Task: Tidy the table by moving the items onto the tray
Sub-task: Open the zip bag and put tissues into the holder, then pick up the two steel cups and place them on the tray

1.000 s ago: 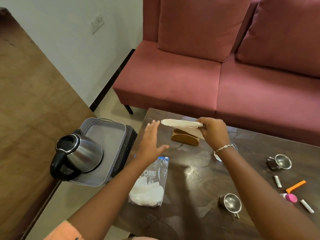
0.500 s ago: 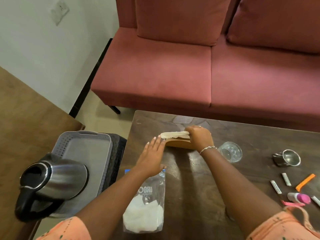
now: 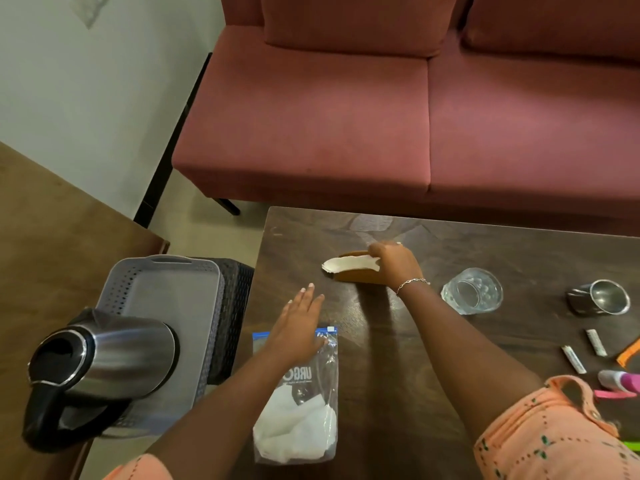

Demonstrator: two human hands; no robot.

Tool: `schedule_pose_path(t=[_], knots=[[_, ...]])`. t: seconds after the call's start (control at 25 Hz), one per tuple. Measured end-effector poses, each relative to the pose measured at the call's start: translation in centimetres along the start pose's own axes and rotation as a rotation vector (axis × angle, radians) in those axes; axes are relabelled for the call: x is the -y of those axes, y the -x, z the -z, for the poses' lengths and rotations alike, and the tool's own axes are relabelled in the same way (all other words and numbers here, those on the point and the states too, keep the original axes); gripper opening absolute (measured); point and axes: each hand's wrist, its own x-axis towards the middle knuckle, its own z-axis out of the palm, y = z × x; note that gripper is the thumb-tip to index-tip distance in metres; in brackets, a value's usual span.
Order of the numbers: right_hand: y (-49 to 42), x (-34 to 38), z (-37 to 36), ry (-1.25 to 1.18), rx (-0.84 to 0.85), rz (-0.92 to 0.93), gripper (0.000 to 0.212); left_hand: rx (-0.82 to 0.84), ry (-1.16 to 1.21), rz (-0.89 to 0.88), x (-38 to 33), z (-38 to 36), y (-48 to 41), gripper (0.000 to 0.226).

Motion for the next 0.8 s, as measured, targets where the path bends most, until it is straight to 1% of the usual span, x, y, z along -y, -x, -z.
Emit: schedule_pose_path(t=[0.12, 0.28, 0.44, 0.52, 0.72, 0.8], knots=[[2.1, -0.9, 0.5, -0.078, -0.109, -0.028, 0.033, 0.002, 0.010, 0.000, -1.2, -0.5, 0.8, 0.078], [7.2, -3.7, 0.9, -0.114, -0.246, -0.034, 0.034, 0.025, 0.021, -0.014, -3.5, -2.1, 2.4, 0.078], [13.4, -7.5, 0.6, -0.100, -0.343, -0.002, 0.032, 0.073, 0.044, -0.020, -6.1, -4.2, 3.1, 0.080], [16.4, -10.0, 0.1, -0.111, -0.370, -0.050, 0.033, 0.098, 0.050, -0.032, -8.0, -5.2, 3.4, 0.081], [22.2, -16.9, 0.1, -0.140, -0.387, -0.246, 0.041, 0.122, 0.018, -0.129, -13.0, -7.2, 3.6, 0.078], [24.2, -19.4, 0.3, -0.164, -0.400, -0.319, 0.040, 0.150, 0.039, -0.132, -15.1, -8.0, 3.4, 0.071]])
